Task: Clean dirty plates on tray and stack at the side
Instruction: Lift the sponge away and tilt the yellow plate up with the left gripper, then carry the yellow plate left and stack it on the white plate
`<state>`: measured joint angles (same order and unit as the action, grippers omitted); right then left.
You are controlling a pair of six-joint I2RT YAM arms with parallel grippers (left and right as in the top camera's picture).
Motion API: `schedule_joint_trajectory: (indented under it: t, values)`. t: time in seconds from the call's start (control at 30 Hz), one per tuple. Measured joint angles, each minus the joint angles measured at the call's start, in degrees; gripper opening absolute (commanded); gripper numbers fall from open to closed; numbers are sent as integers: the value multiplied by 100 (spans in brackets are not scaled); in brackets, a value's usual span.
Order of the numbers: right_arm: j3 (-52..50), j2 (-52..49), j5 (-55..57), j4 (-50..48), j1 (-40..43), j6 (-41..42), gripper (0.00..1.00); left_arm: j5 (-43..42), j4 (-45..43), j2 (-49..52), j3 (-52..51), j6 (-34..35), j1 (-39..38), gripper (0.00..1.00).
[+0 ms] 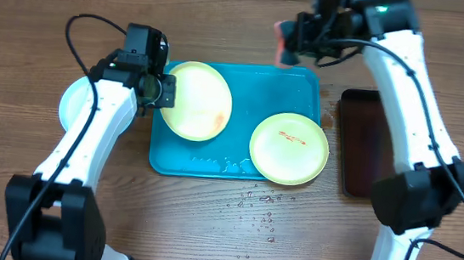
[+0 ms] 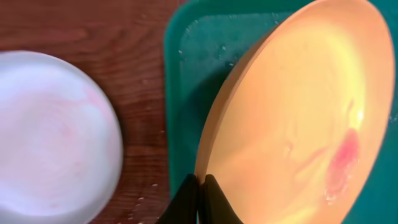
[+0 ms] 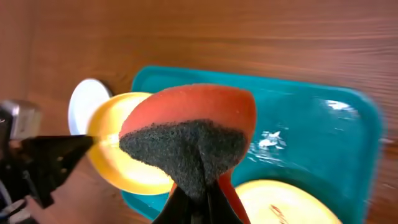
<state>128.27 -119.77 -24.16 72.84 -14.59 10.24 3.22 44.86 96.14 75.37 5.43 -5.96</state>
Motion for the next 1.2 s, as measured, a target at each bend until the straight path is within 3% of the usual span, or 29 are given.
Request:
schedule_joint_trajectory:
  t: [0.23, 0.57, 0.9, 1.07, 1.2]
  values:
    - [-17, -118, 195, 190, 254, -52, 4, 1252, -2, -398, 0, -308, -382, 4]
    - [-20, -122, 212, 210, 260, -114, 4, 3862, -142, -496, 0, -466, -2052, 4]
    - [-20, -122, 212, 308, 260, -127, 4, 6398, -785, -496, 2, -566, -3145, 4]
    - [-20, -122, 212, 326, 260, -127, 4, 7007, -876, -496, 2, -629, -3412, 4]
    - [-20, -122, 212, 323, 260, -129, 4, 6898, -876, -496, 2, -675, -3407, 4]
